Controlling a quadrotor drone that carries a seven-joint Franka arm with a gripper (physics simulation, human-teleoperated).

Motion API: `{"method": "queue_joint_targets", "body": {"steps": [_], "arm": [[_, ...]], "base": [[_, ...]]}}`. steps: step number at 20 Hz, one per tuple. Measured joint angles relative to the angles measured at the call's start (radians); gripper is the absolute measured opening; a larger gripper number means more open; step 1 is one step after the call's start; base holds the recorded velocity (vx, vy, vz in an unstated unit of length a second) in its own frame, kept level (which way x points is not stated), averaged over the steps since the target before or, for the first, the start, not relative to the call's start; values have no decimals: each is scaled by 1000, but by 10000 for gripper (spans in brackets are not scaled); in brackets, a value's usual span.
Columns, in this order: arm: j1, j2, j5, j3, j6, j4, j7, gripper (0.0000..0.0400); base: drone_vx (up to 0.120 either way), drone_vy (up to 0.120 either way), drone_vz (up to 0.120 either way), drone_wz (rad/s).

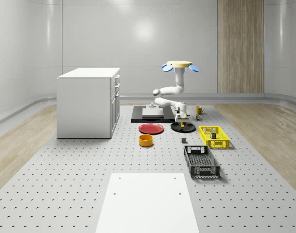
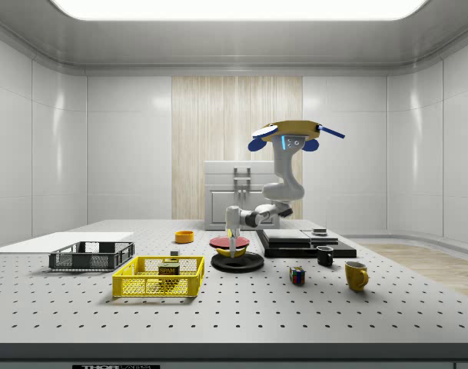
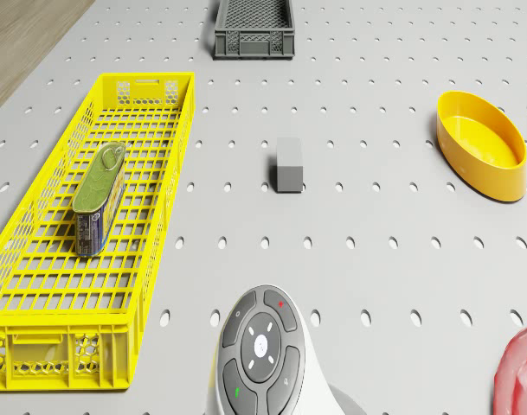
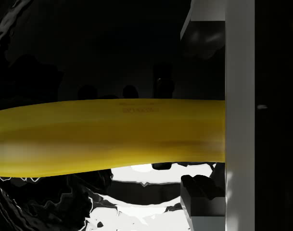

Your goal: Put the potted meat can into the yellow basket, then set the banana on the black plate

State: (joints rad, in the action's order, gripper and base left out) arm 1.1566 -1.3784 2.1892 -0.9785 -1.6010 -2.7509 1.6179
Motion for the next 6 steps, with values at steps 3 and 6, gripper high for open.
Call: {"method": "queue_joint_targets", "body": {"steps": [3,6], "arm": [[-7,0,-26,-27,17,-17,2,383],[-12,0,-46,-48,30,-29,4,391]], "base": [[0,0,0,0],[0,0,0,0]]}}
